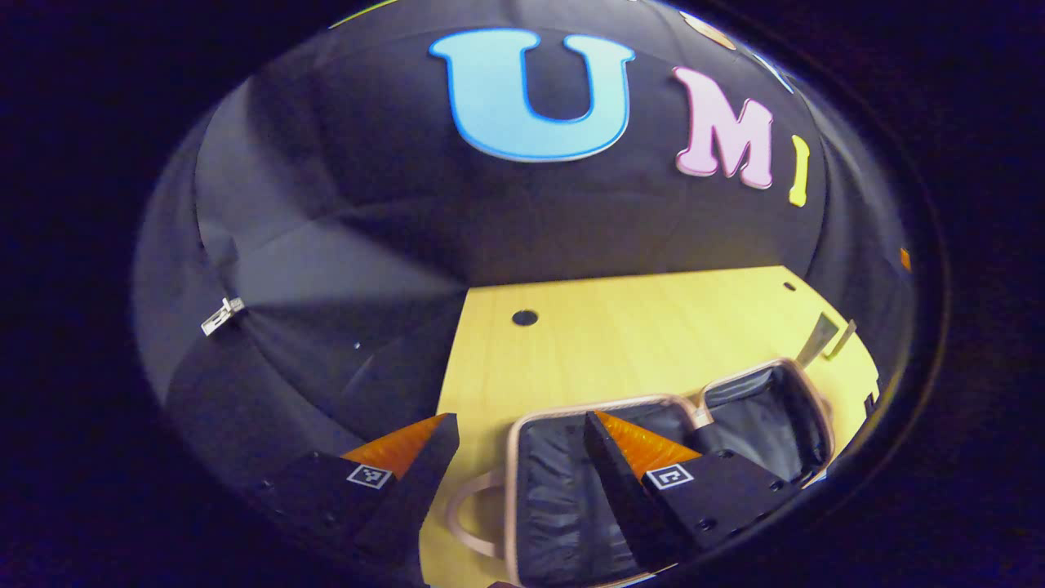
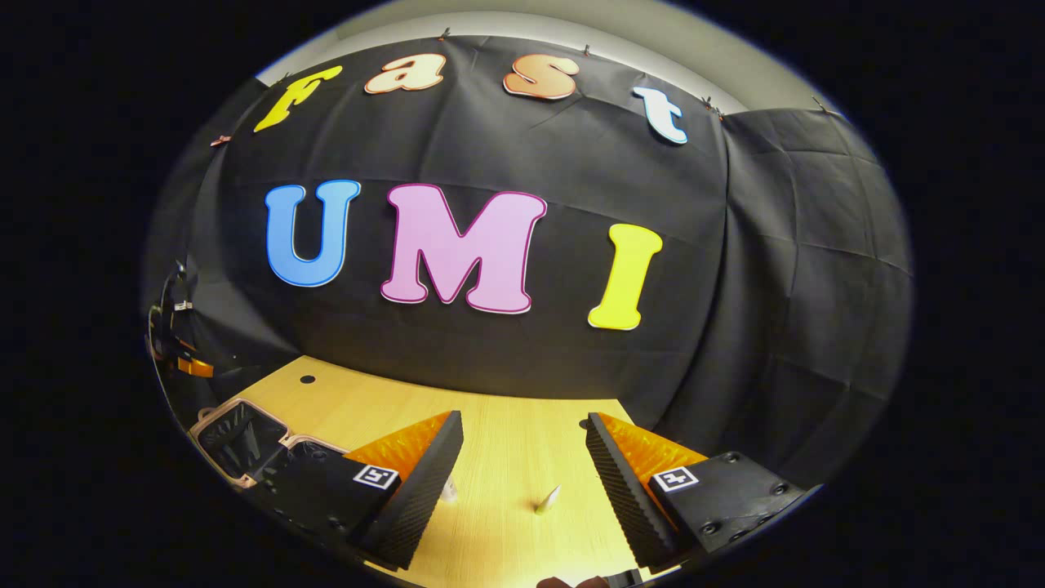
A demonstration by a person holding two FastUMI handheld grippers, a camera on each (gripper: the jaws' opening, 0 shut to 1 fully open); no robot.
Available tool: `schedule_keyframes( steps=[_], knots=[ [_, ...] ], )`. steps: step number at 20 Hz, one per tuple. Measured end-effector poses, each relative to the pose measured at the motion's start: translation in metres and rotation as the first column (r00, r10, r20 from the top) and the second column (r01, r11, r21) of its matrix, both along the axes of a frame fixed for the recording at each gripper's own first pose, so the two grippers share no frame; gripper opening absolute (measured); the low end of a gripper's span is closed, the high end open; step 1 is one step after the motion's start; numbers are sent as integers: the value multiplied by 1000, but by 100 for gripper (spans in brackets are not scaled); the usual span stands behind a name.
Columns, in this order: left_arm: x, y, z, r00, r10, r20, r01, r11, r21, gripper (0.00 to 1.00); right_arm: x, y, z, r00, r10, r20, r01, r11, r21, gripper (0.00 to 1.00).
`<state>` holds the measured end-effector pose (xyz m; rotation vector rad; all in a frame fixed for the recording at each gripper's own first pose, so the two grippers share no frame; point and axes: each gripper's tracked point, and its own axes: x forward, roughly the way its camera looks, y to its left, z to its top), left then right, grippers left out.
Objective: First open the suitcase, pack the skin care products into it, and then close the suitcase.
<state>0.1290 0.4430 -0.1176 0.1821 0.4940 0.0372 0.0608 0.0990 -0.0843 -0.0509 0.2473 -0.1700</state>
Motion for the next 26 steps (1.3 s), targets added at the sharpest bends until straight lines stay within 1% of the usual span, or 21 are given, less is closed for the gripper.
schedule_keyframes(
  steps=[2, 3, 4, 5, 6, 7, 8, 10, 11, 12, 14, 16, 19, 21, 22, 23, 24, 26],
  knots=[
    [-5, -78, 32, 990, -108, 94, 112, 993, -33, 97, 5, -1, 1, 1000, 21, 23, -21, 1000, -3, 96],
    [-5, -120, 40, 978, -169, 124, 177, 983, -54, 96, 8, -1, 1, 999, 37, 33, -37, 999, -2, 96],
    [-4, -164, 44, 961, -237, 139, 251, 964, -88, 96, 11, 1, -2, 998, 54, 35, -54, 999, -2, 96],
    [-6, -212, 42, 938, -323, 122, 338, 932, -130, 96, 14, 1, -5, 997, 75, 35, -75, 997, -2, 96],
    [-9, -249, 36, 919, -378, 112, 392, 906, -158, 96, 16, 1, -9, 995, 98, 28, -98, 995, -2, 96],
    [-11, -281, 24, 904, -416, 97, 427, 888, -170, 96, 18, -1, -9, 993, 119, 27, -119, 993, -8, 96],
    [-8, -307, 8, 896, -440, 64, 444, 878, -181, 96, 20, -6, -7, 991, 133, 34, -132, 991, -17, 96],
    [4, -356, -29, 883, -470, -1, 459, 863, -209, 96, 24, -16, -6, 987, 154, 46, -153, 988, -22, 96],
    [8, -378, -53, 880, -473, -36, 455, 862, -222, 97, 23, -22, -8, 986, 159, 42, -158, 987, -34, 96],
    [12, -398, -78, 881, -469, -71, 442, 865, -236, 97, 22, -31, -12, 987, 159, 36, -157, 987, -45, 96],
    [22, -421, -125, 885, -441, -148, 395, 881, -260, 97, 19, -38, -21, 985, 169, 19, -169, 985, -35, 96],
    [35, -436, -158, 885, -411, -217, 349, 896, -274, 97, 16, -46, -31, 984, 178, -5, -178, 983, -31, 96],
    [58, -452, -200, 878, -380, -292, 297, 910, -291, 97, 13, -58, -39, 984, 174, -20, -175, 984, -18, 96],
    [77, -456, -227, 880, -344, -328, 259, 926, -274, 97, 8, -68, -50, 983, 178, -44, -180, 983, -39, 96],
    [85, -454, -239, 884, -314, -347, 231, 938, -259, 97, 5, -74, -54, 982, 179, -55, -182, 982, -54, 96],
    [92, -456, -249, 885, -298, -357, 212, 942, -260, 97, 3, -80, -58, 981, 182, -62, -185, 981, -59, 96],
    [98, -463, -256, 884, -297, -360, 207, 941, -267, 97, 1, -87, -61, 982, 177, -69, -182, 981, -61, 96],
    [109, -465, -263, 886, -290, -362, 218, 949, -227, 95, -2, -98, -71, 983, 163, -85, -168, 985, -45, 96]
  ],
)
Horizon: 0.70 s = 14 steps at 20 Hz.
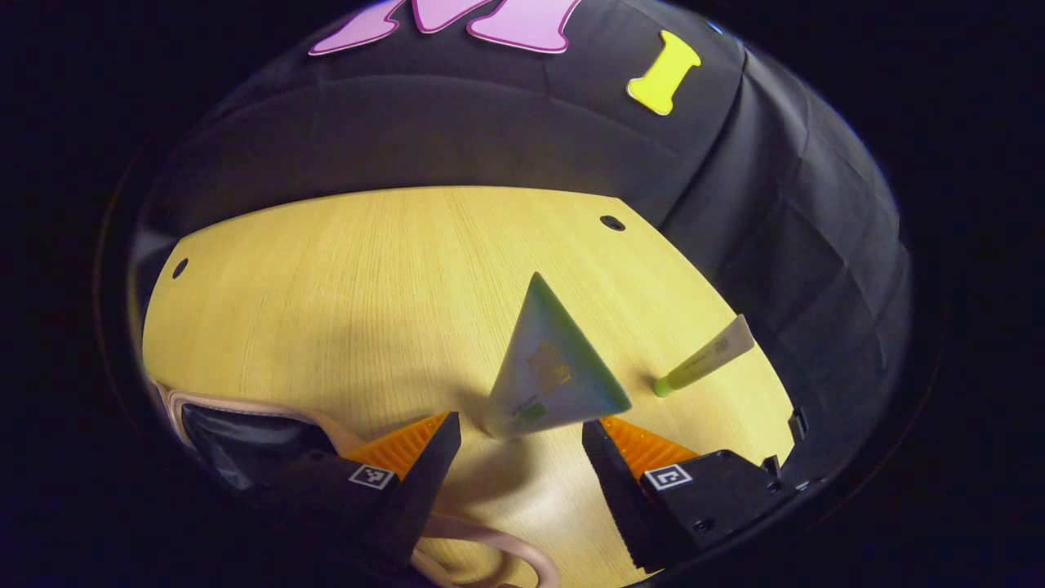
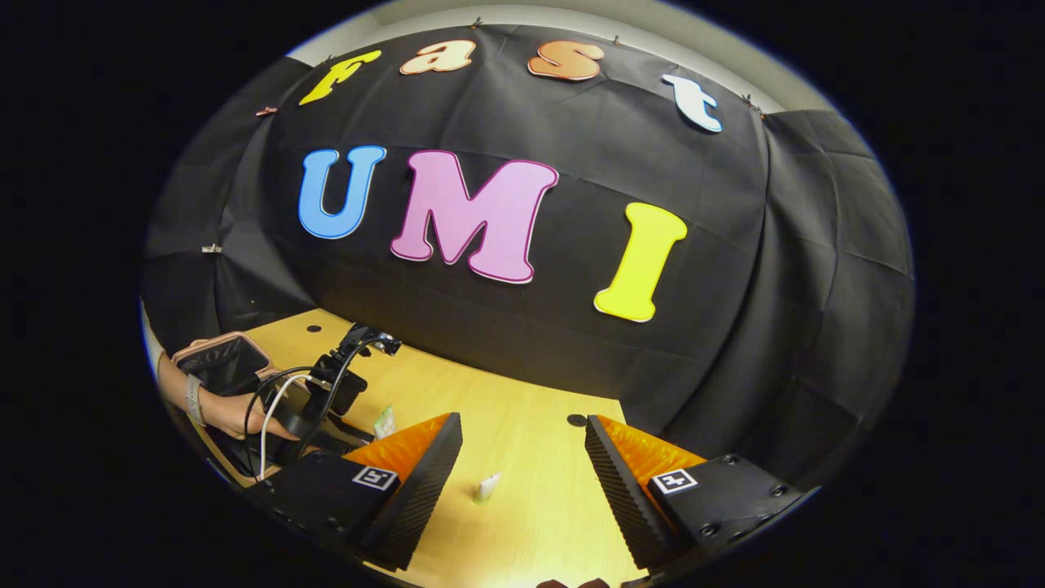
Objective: First open the suitcase, pack the skin care products into it, and then close the suitcase.
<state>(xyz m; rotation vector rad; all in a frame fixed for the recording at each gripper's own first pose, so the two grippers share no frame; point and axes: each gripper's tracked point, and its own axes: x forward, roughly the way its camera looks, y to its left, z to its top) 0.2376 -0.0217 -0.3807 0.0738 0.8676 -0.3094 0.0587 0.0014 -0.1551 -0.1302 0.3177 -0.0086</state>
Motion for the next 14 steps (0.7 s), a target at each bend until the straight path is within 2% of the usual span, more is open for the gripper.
schedule_keyframes(
  steps=[5, 8, 9, 10, 12, 14],
  knots=[
    [20, 3, -20, 1000, 23, 14, -24, 989, 143, 95, 0, -11, -34, 998, -25, -65, 29, 998, 53, 96],
    [22, 0, -23, 999, 27, 18, -30, 983, 182, 95, 5, -10, -48, 996, -12, -85, 18, 998, 65, 96],
    [22, -6, -24, 1000, 17, 7, -18, 986, 165, 95, 7, -9, -53, 995, -10, -95, 17, 997, 78, 96],
    [24, -7, -24, 1000, 23, 5, -23, 985, 172, 88, 10, -8, -59, 995, -7, -102, 16, 996, 93, 96],
    [24, -16, -26, 1000, -2, -14, 5, 987, 159, 48, 16, -7, -72, 993, -10, -115, 24, 992, 120, 97],
    [21, -28, -25, 999, -25, -39, 30, 992, 124, 48, 22, -6, -93, 990, -19, -142, 41, 987, 153, 96]
  ],
)
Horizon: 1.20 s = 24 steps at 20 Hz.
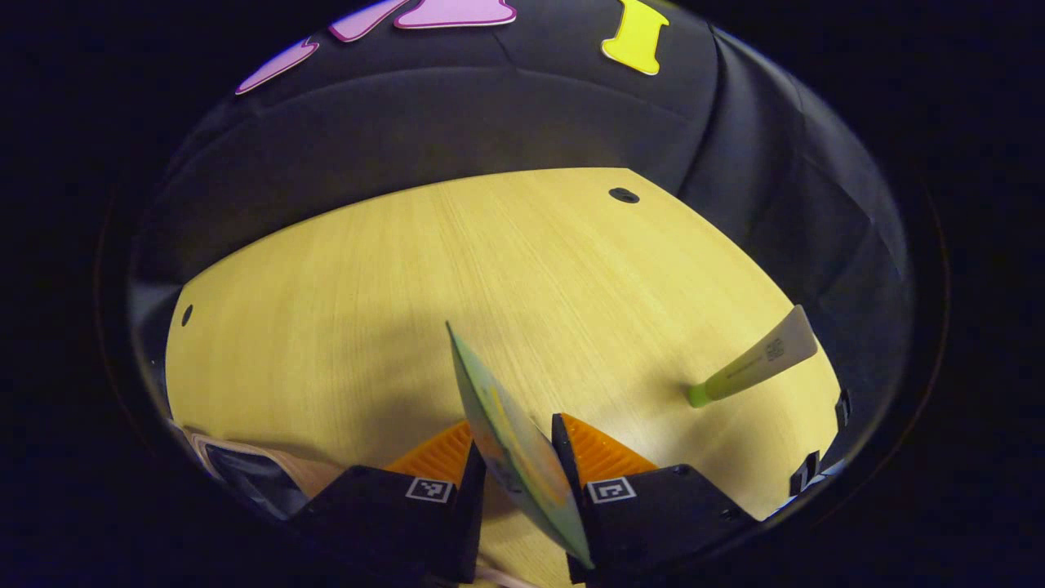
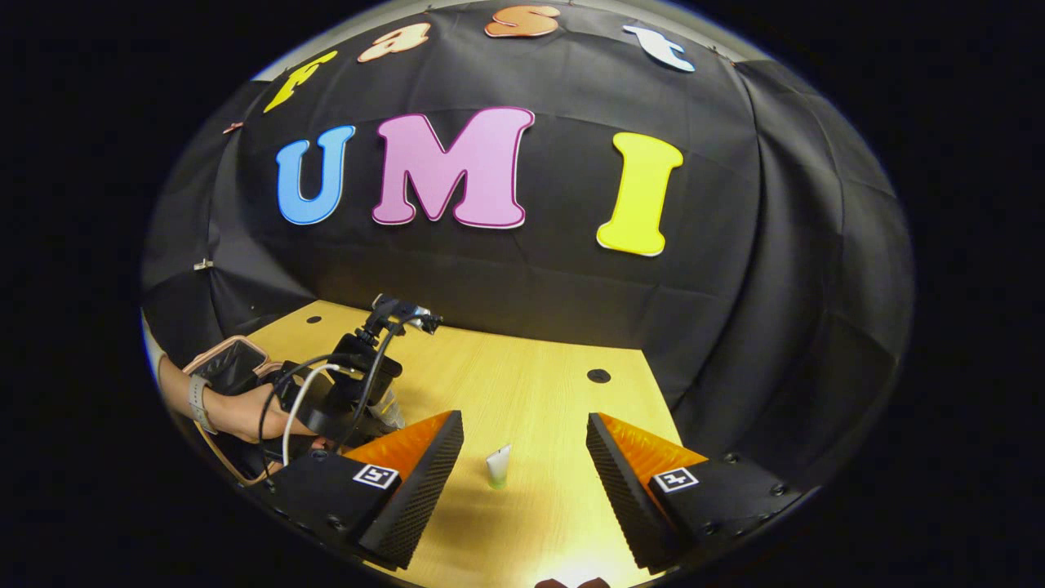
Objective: First open the suitcase, pack the skin care products into it, and then close the suitcase.
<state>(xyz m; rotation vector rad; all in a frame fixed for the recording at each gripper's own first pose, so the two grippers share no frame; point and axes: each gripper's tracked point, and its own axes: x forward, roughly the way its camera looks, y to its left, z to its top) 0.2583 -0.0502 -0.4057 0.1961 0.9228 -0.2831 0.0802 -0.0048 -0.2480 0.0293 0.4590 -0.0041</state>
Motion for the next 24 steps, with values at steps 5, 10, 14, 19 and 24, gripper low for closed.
schedule_keyframes(
  steps=[5, 10, 14, 19, 24],
  knots=[
    [-15, -15, 28, 1000, -25, -8, 25, 997, -68, 41, 8, 5, -66, 992, -24, -122, 38, 993, 112, 96],
    [-38, -4, 95, 999, -38, 23, 40, 990, -131, 44, 24, 27, -135, 971, 36, -234, -3, 990, 140, 96],
    [-75, 40, 134, 1000, -6, 10, 7, 994, -112, 41, 35, 39, -186, 940, 70, -335, -24, 990, 141, 92],
    [-135, 135, 147, 990, 120, -68, -123, 992, -41, 41, 43, 44, -204, 923, 83, -375, -16, 984, 177, 24],
    [-185, 211, 120, 933, 256, -252, -266, 964, -6, 41, 32, 78, -127, 952, 160, -263, -92, 963, 254, 27]
  ],
)
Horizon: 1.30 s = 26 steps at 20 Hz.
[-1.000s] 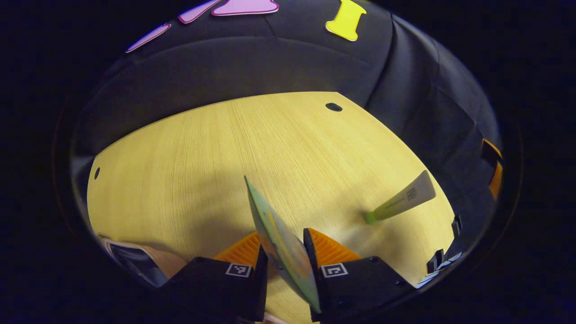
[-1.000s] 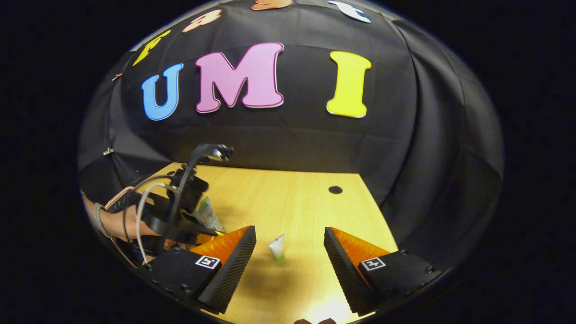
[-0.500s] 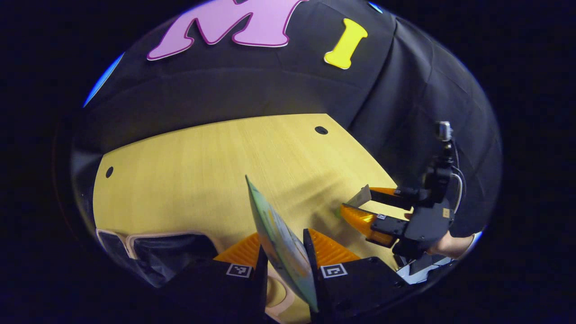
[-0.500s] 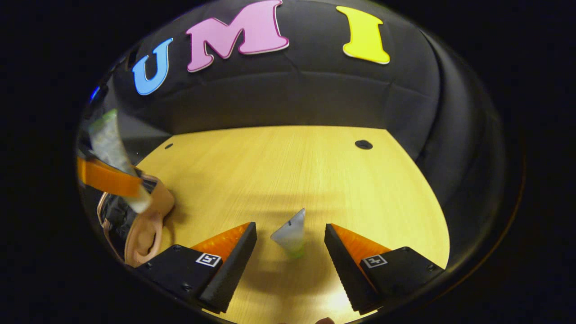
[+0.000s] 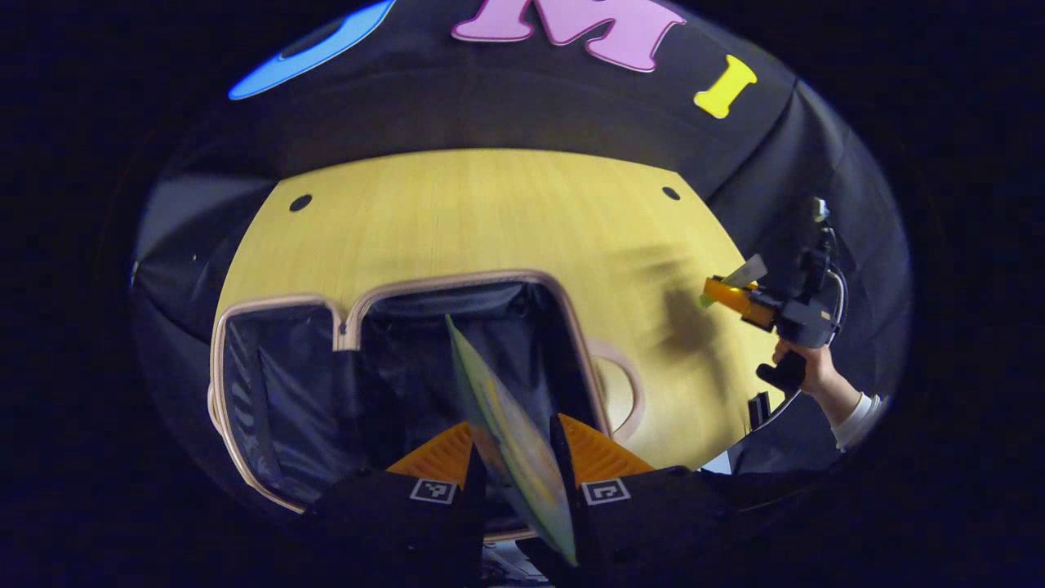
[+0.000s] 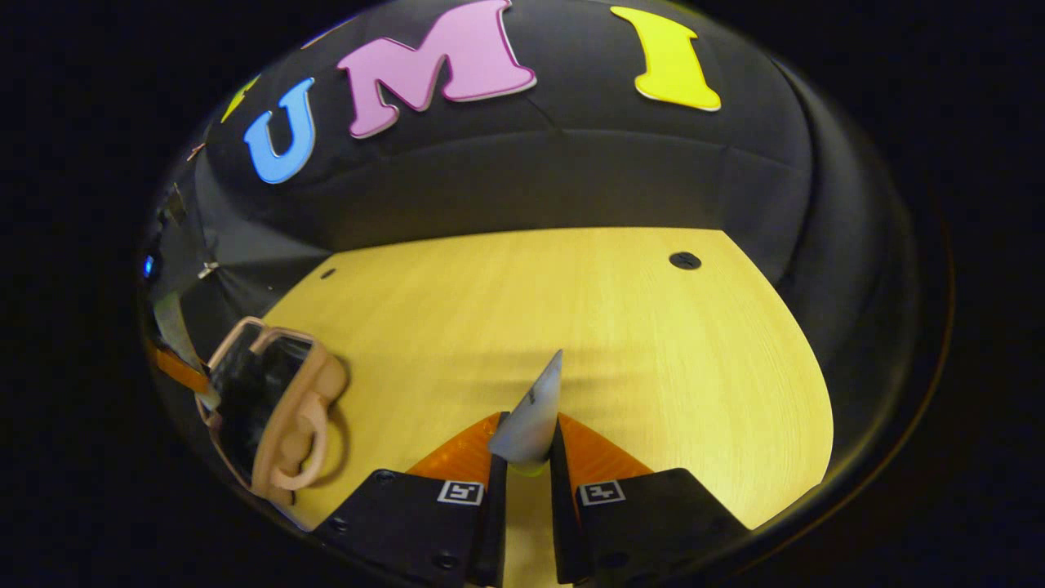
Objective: First open the suitcase, pack the skin care products into it, and then close the suitcase.
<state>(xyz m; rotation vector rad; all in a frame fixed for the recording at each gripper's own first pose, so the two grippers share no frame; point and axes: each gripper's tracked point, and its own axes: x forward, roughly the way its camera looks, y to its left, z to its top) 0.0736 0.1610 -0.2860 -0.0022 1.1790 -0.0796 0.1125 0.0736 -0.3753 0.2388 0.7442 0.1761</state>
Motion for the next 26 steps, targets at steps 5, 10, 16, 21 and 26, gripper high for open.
schedule_keyframes(
  steps=[5, 10, 16, 21, 26],
  knots=[
    [-24, 27, -45, 973, 56, -223, -52, 998, 25, 41, -29, 68, 66, 984, 163, 66, -164, 986, 16, 28],
    [-36, 41, -82, 928, 111, -355, -99, 994, 51, 41, -64, 140, 87, 955, 287, 73, -291, 955, 57, 27],
    [-62, 39, -102, 878, 172, -447, -192, 981, 1, 49, -100, 220, 76, 916, 401, -1, -399, 911, 101, 28],
    [-53, 41, -59, 945, 81, -318, -118, 988, -99, 76, -109, 274, 58, 891, 445, -85, -432, 891, 138, 28],
    [-48, 91, 13, 986, 126, -106, -143, 973, -179, 80, -119, 321, 12, 841, 447, -306, -400, 893, 206, 28]
  ],
)
